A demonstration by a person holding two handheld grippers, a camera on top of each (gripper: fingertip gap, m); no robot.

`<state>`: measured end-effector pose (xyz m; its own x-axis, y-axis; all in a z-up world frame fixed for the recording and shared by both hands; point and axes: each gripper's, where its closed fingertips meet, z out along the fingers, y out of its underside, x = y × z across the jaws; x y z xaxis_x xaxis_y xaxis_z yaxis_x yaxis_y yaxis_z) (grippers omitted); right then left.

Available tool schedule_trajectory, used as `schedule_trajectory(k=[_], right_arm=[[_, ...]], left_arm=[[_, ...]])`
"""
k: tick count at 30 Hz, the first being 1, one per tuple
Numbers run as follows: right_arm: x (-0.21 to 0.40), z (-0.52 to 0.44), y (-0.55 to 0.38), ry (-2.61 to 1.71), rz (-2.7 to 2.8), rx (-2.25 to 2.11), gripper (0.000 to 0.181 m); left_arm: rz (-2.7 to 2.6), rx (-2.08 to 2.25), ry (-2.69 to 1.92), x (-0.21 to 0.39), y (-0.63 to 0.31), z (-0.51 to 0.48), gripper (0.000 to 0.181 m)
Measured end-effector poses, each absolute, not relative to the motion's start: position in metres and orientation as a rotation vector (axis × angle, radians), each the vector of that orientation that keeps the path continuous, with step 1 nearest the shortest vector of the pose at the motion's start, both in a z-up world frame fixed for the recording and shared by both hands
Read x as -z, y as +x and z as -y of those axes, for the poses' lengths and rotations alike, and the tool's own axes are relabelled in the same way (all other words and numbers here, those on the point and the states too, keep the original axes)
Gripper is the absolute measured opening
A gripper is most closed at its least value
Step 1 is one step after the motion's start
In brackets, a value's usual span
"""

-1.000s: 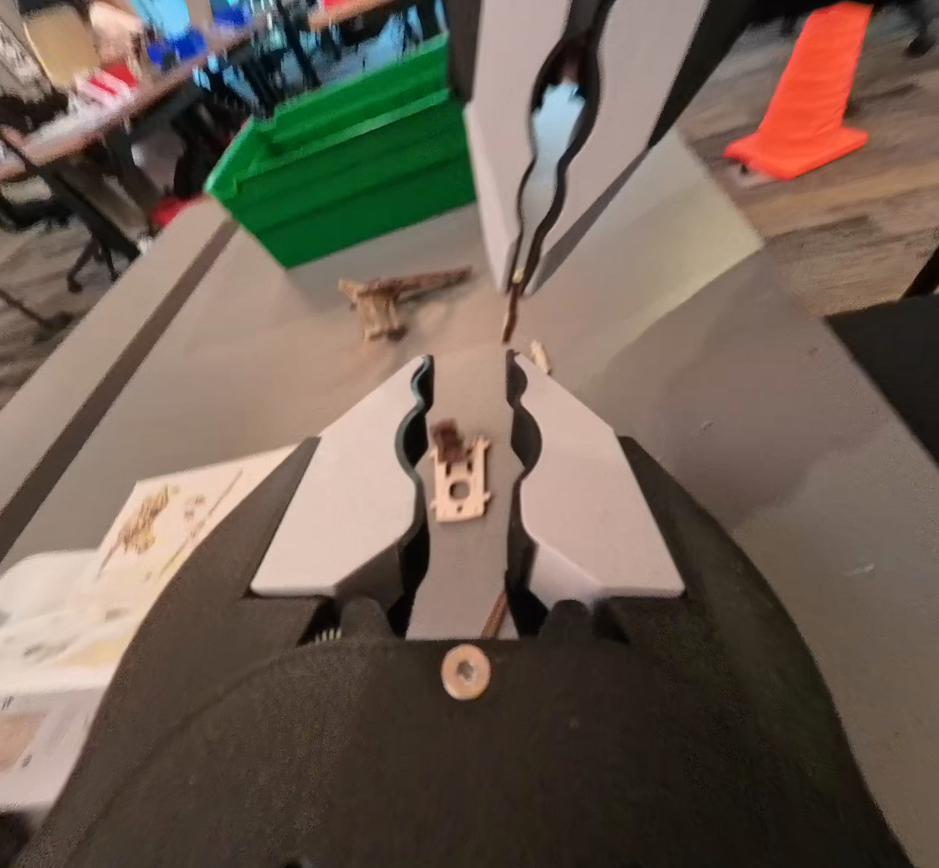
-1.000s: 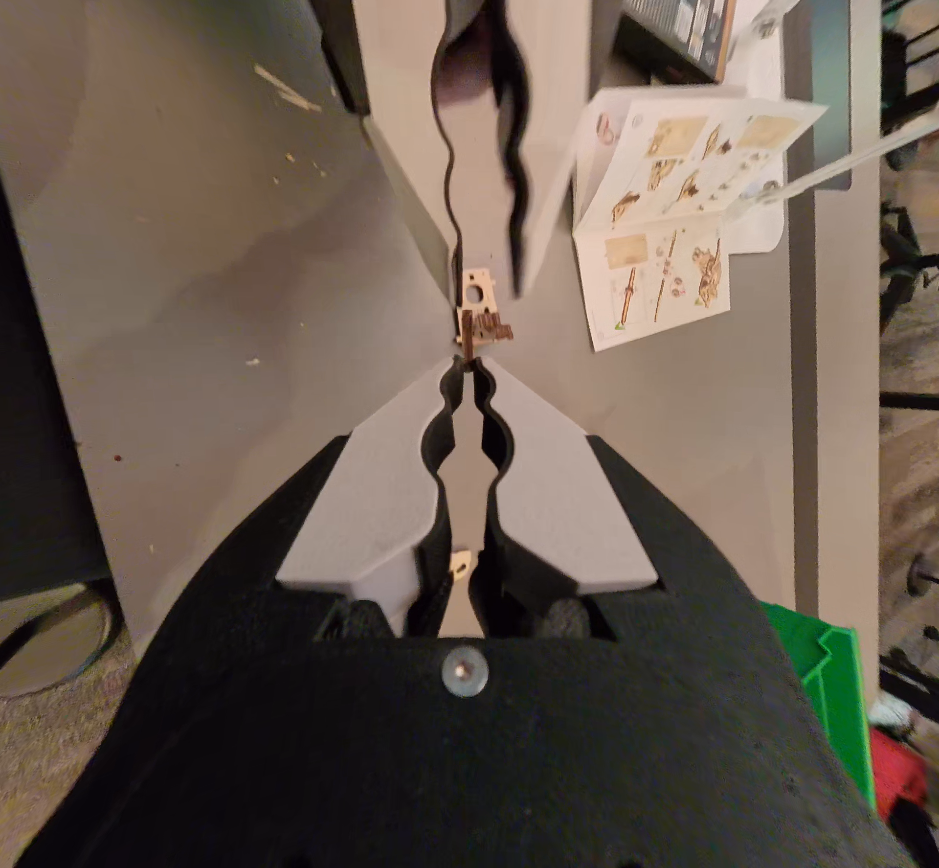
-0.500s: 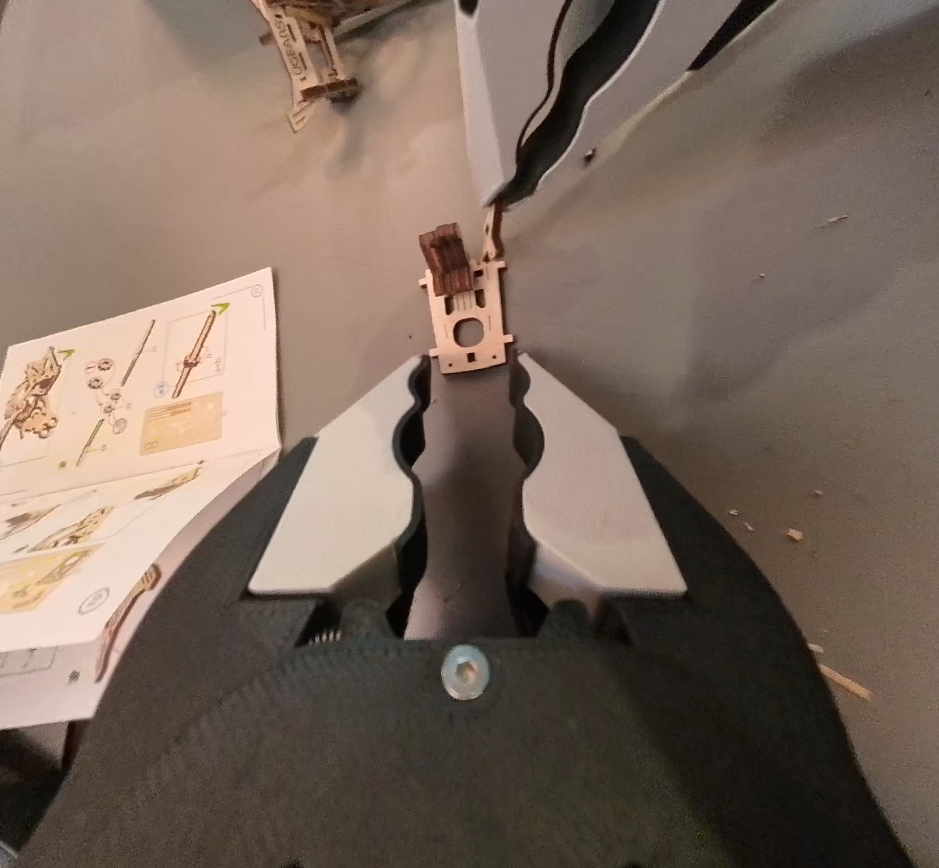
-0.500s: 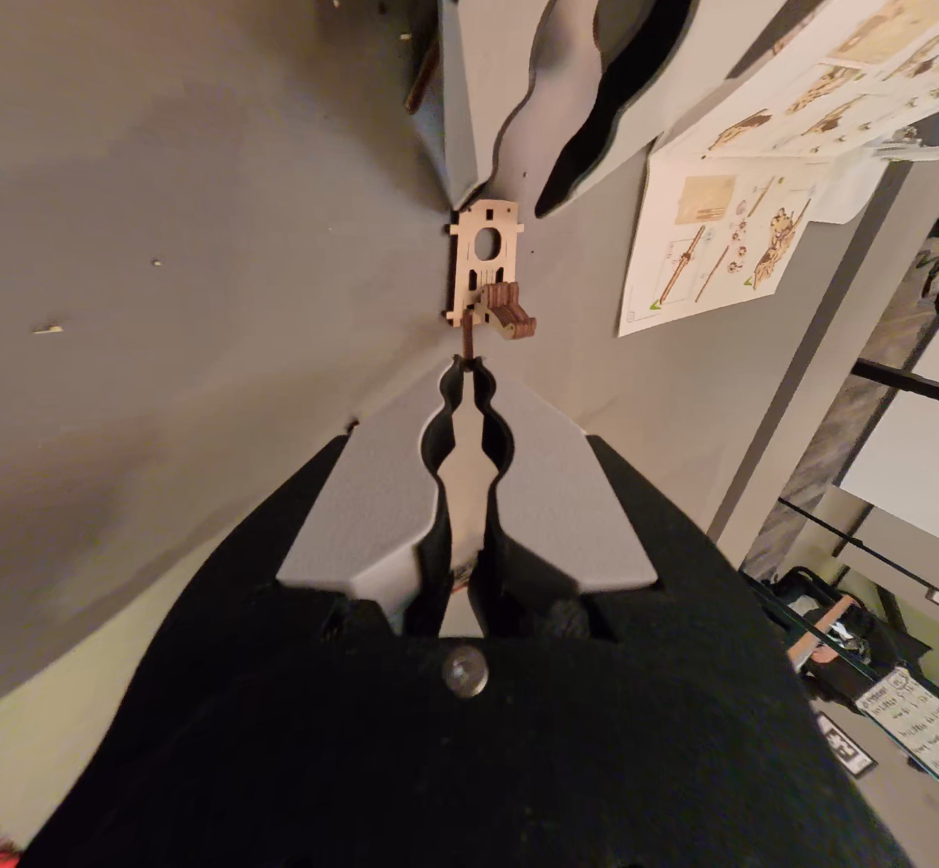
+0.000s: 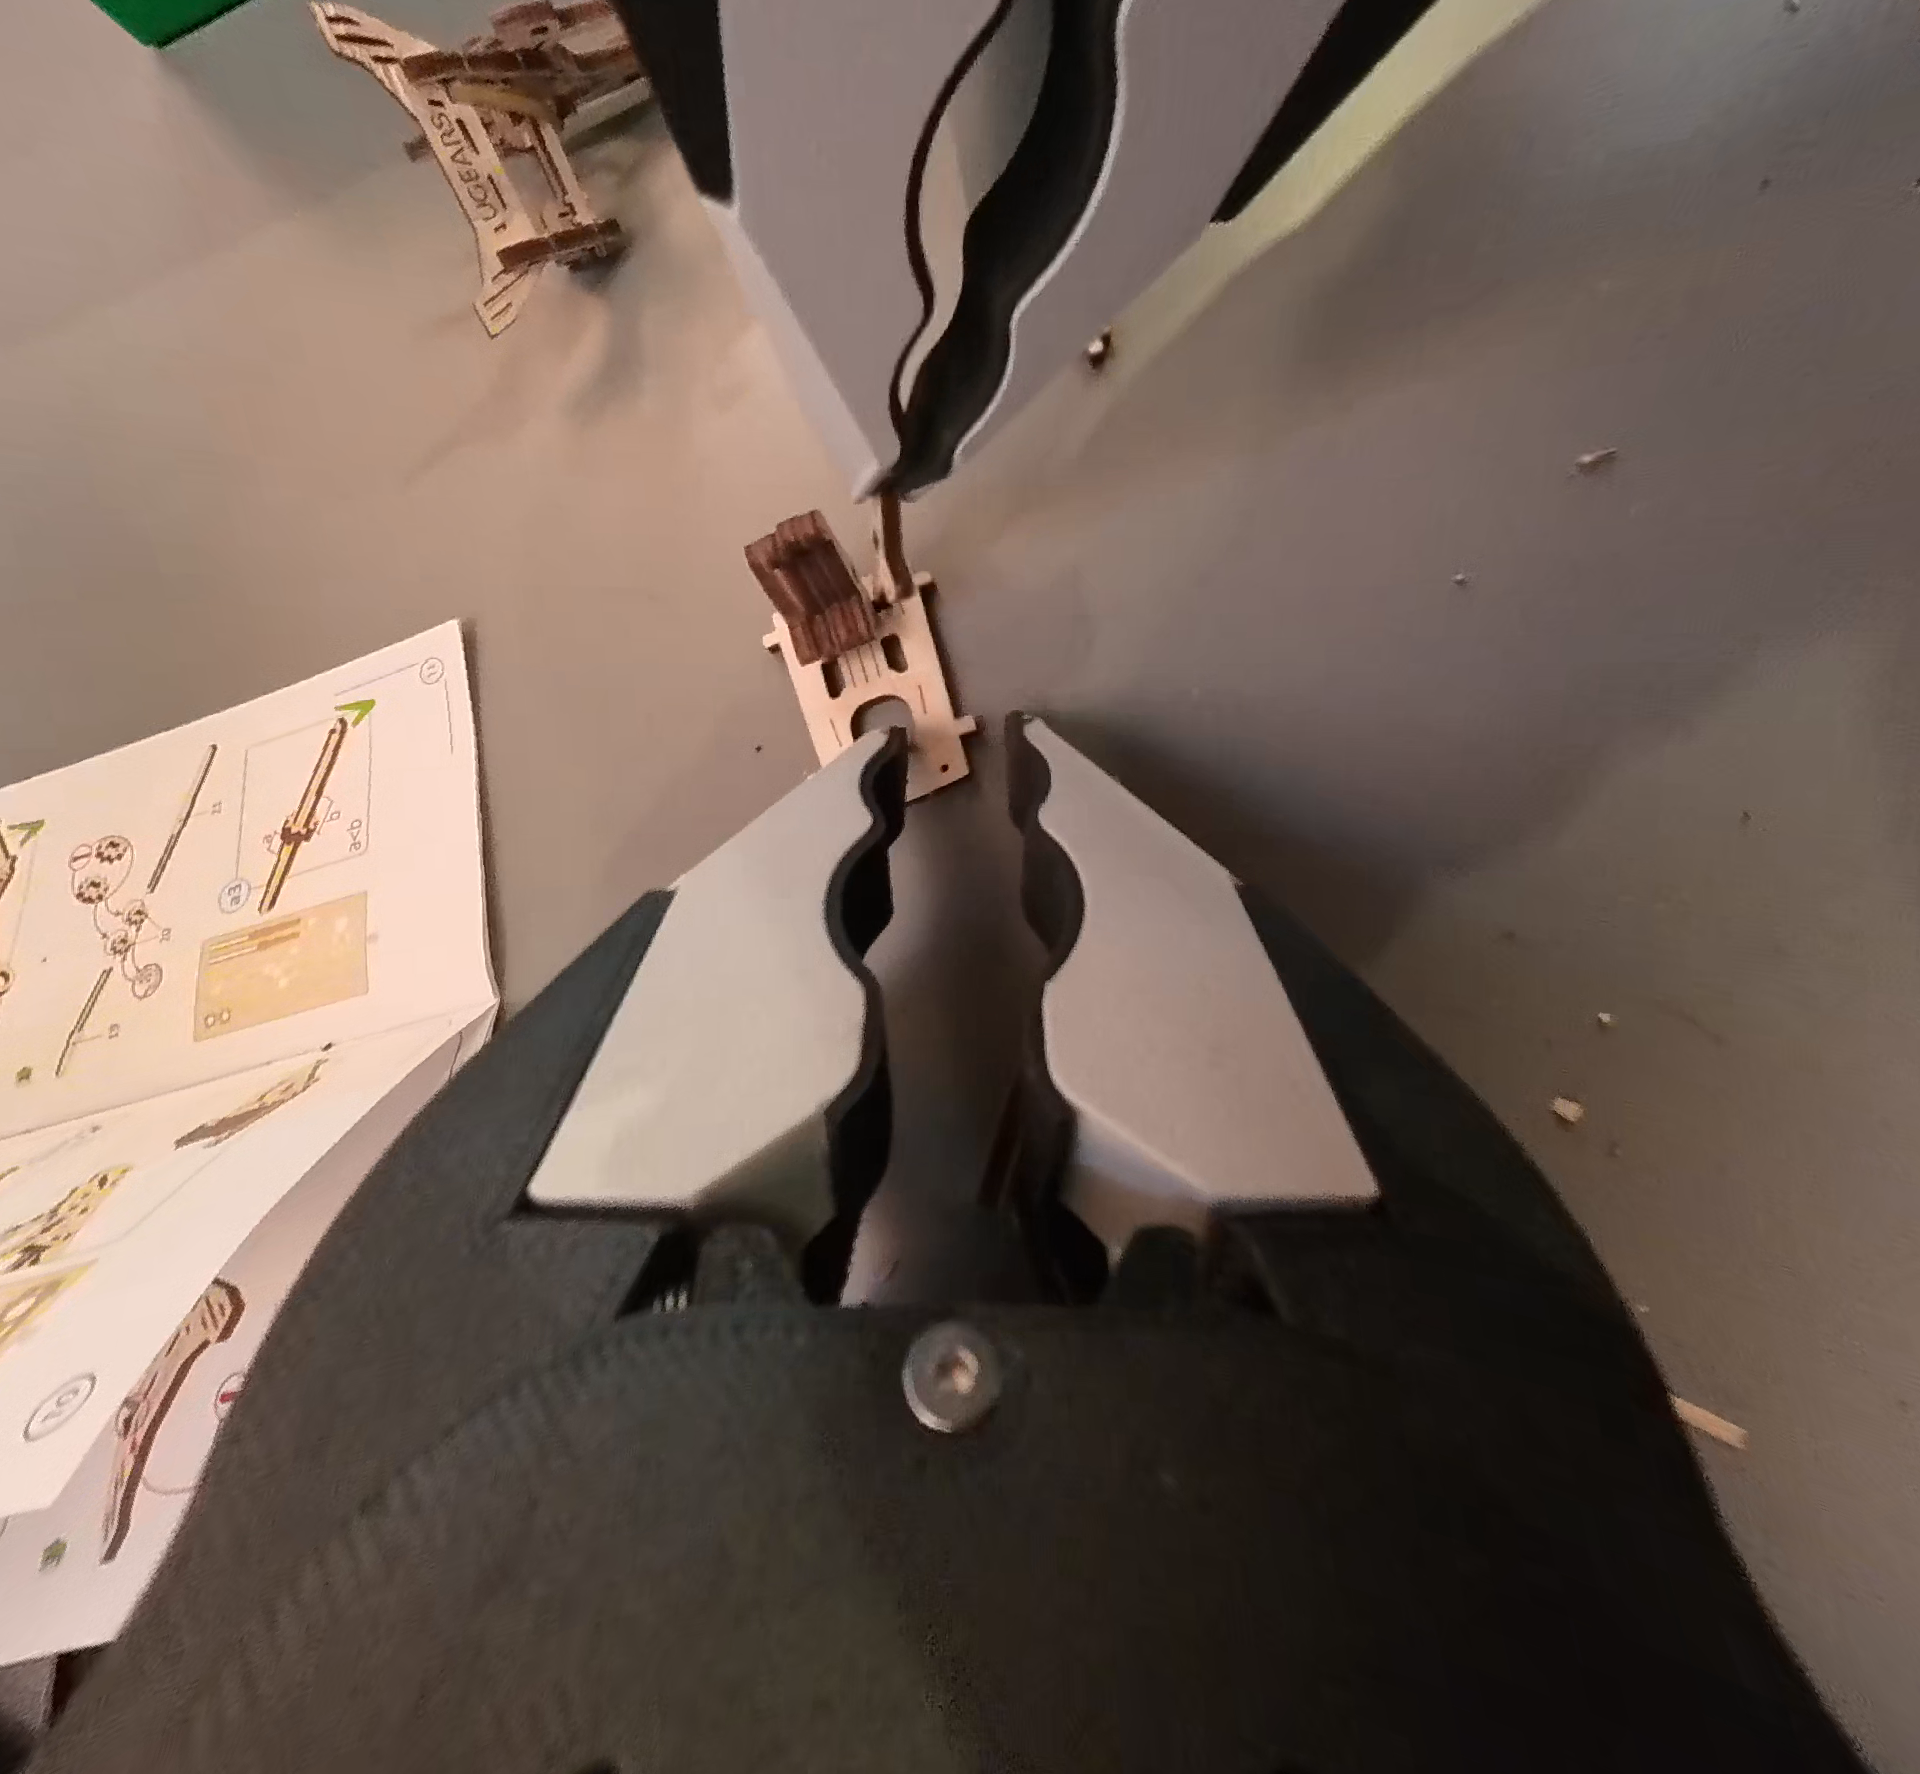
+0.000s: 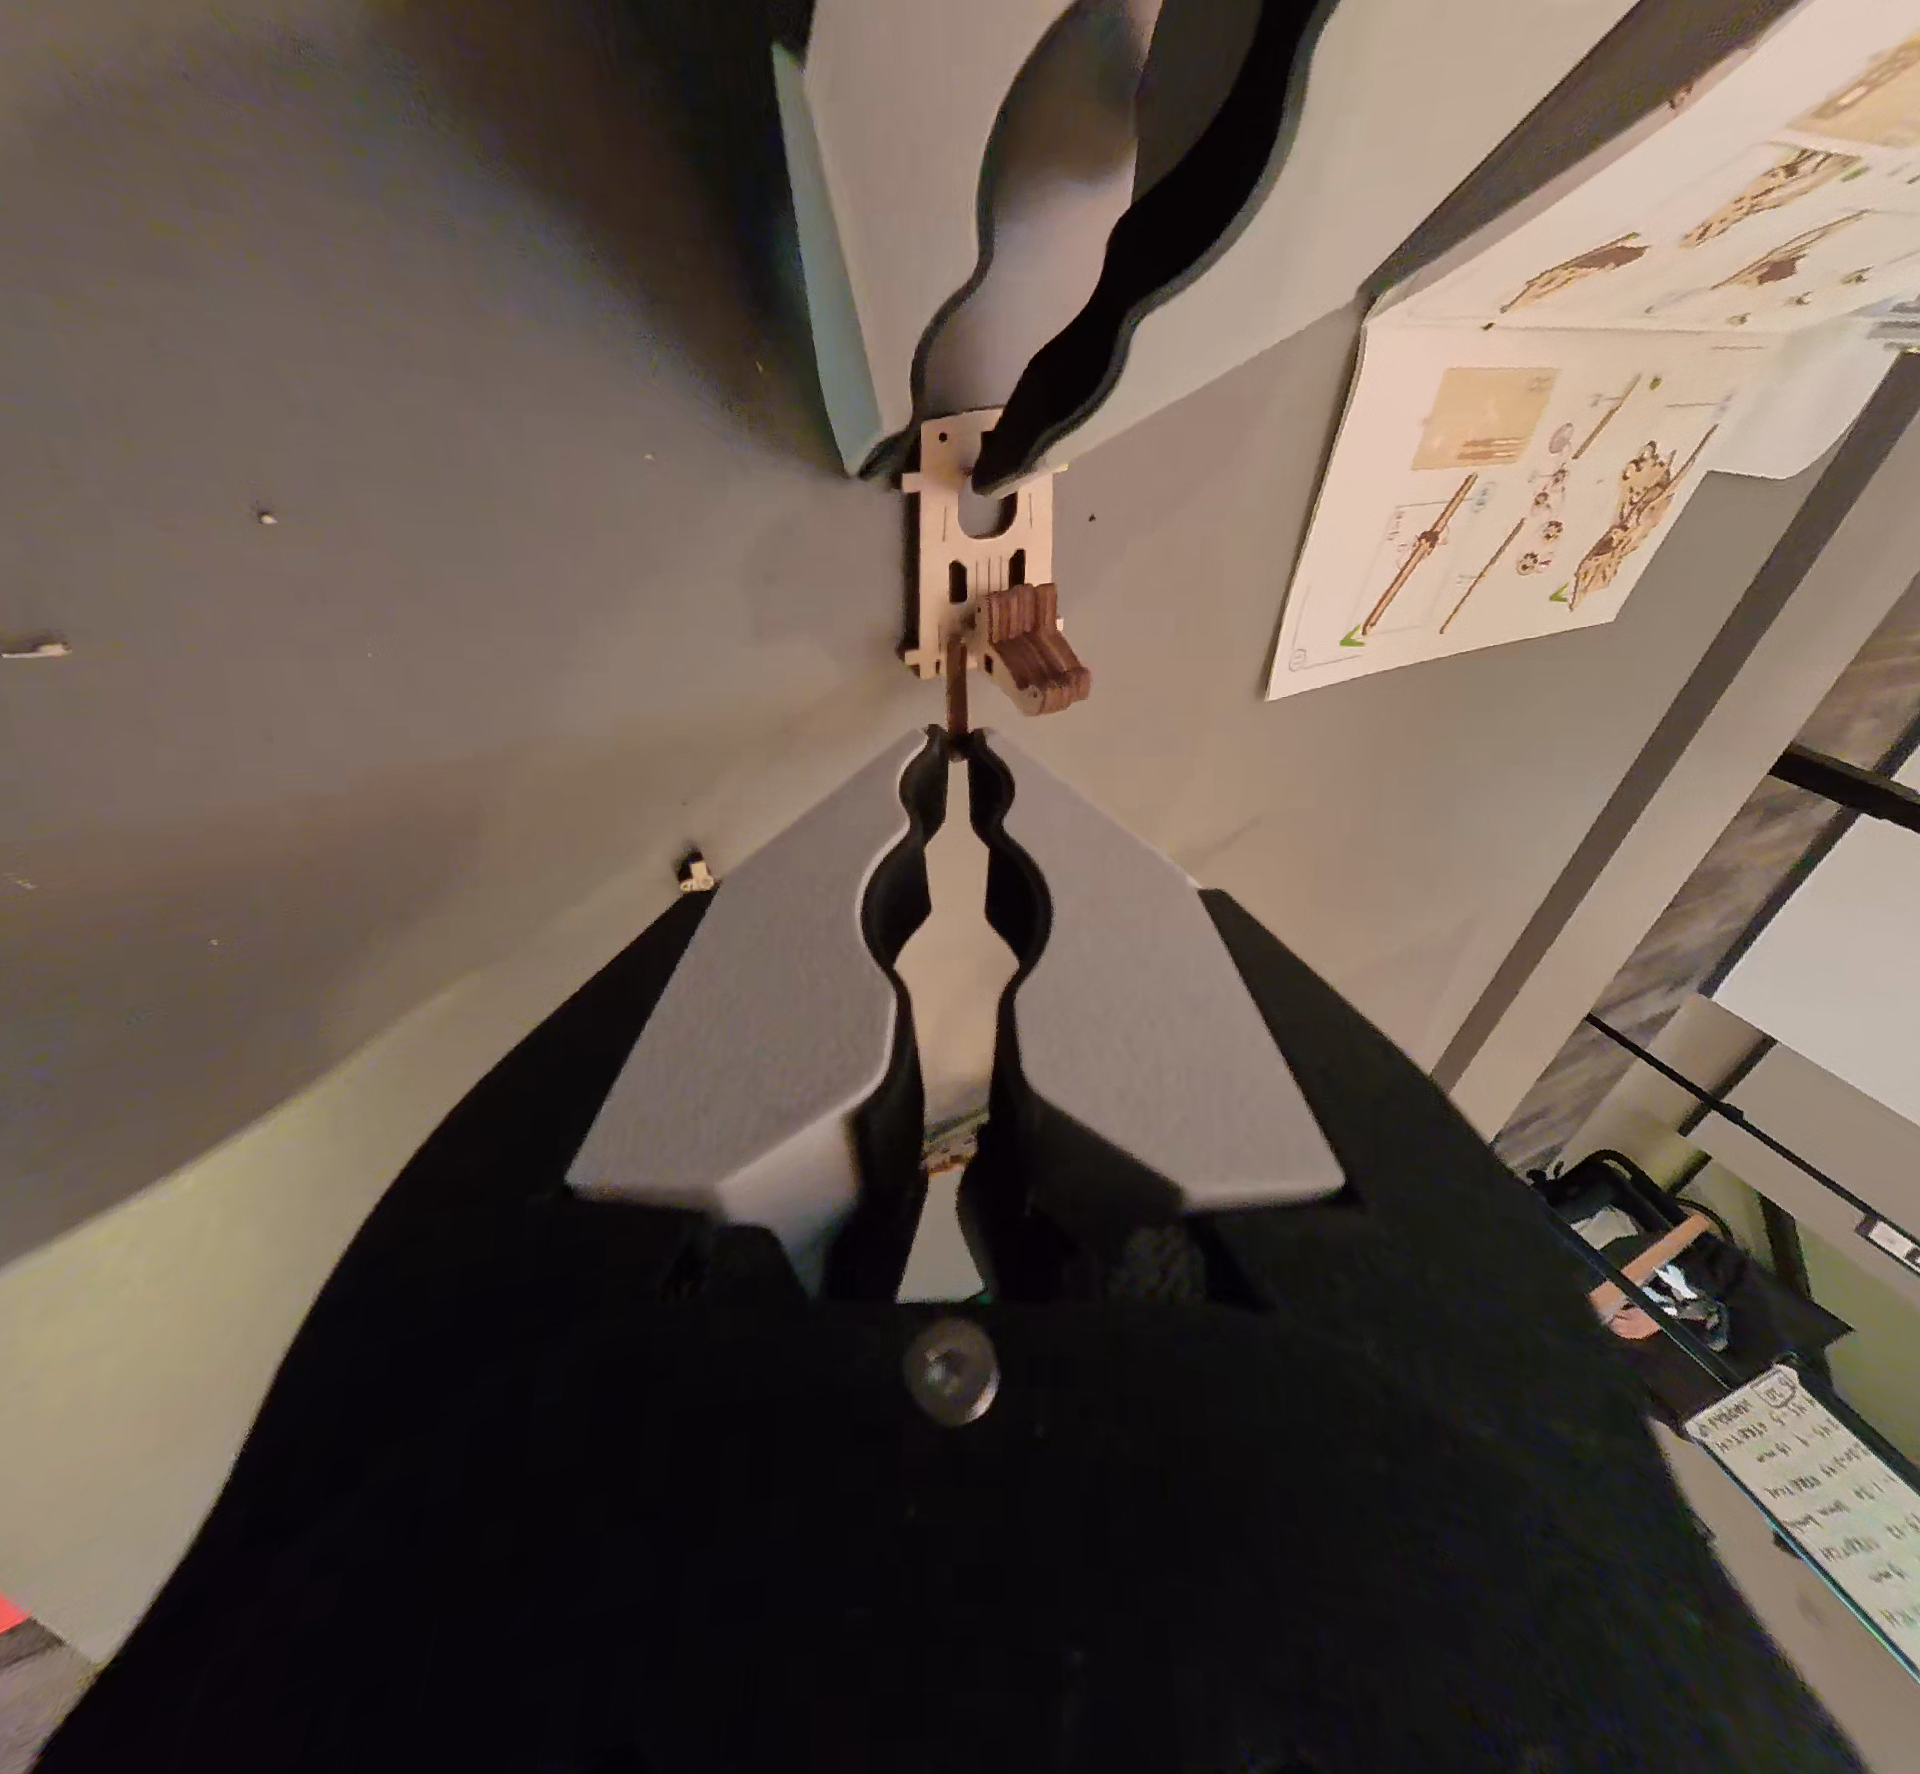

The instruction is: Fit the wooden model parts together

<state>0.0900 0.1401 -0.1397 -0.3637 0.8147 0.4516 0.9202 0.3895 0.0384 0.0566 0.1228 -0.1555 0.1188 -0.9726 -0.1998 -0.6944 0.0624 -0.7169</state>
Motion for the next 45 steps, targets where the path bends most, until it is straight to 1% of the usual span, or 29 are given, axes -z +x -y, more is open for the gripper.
schedule_trajectory(k=[14,26,45], right_arm=[[0.1393,-0.1455,0.0895,-1.432,2.404,0.543,0.001],[0.1392,-0.1483,0.0905,-1.360,2.496,0.588,0.001],[0.1394,-0.1474,0.0837,-1.329,2.511,0.549,0.001]], left_arm=[[-1.665,0.535,-1.692,0.1564,0.0606,-0.1211,0.011],[-1.667,0.537,-1.690,0.1566,0.0610,-0.1213,0.011],[-1.670,0.538,-1.689,0.1570,0.0613,-0.1209,0.011]])
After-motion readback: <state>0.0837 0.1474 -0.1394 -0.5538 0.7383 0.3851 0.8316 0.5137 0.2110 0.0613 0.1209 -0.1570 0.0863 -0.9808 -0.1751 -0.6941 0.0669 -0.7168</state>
